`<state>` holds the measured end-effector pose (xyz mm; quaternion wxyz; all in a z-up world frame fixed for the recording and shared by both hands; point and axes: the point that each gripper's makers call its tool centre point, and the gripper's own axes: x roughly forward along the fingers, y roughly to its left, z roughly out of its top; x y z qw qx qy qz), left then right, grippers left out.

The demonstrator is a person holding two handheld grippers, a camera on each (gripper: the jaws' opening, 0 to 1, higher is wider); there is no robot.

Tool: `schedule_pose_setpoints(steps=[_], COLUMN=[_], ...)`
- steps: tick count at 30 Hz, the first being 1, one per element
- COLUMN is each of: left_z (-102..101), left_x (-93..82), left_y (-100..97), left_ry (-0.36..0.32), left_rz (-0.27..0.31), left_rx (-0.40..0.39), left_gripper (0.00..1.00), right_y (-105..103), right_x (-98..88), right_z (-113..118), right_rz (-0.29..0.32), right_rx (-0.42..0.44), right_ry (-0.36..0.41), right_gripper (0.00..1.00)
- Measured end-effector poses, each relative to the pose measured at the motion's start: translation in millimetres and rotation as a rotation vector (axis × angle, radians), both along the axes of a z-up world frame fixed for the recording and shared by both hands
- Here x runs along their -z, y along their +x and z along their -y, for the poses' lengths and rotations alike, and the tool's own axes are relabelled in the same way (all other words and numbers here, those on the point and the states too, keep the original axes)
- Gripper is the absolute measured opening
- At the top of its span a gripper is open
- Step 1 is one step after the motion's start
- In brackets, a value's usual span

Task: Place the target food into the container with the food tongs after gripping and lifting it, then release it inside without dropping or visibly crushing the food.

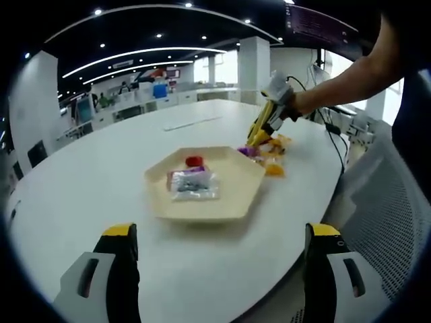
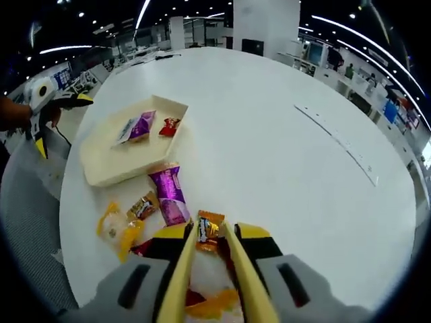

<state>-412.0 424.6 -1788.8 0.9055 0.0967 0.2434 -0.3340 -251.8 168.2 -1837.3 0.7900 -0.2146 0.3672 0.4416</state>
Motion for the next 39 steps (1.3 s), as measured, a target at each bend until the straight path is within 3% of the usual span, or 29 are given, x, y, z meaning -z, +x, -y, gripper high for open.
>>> schedule_pose_setpoints(steps=[10, 23, 39], left_z=[-0.6, 2.8, 2.8], left_x=[0.5, -3.4, -7.0], left_y=[0.9, 0.1, 1.2], left_ry=[-0.004, -0.038, -0.046], left_rz=[0.001, 0.0, 0.018], left_rx=[-0.001, 0.004, 0.003], left_gripper=[0.99, 1.0, 1.0], right_y=[-5.1, -6.9, 7.6], right_x=[-0.3, -19.6, -69.3], right_z=[-3.8, -4.2, -4.7], right_rz=[-0.019, -0.023, 0.005], right_rx=[-0.006, -0.023, -0.018], right_ry=[-0.014, -0.027, -0.015], right_gripper=[0.2, 0.21, 0.21])
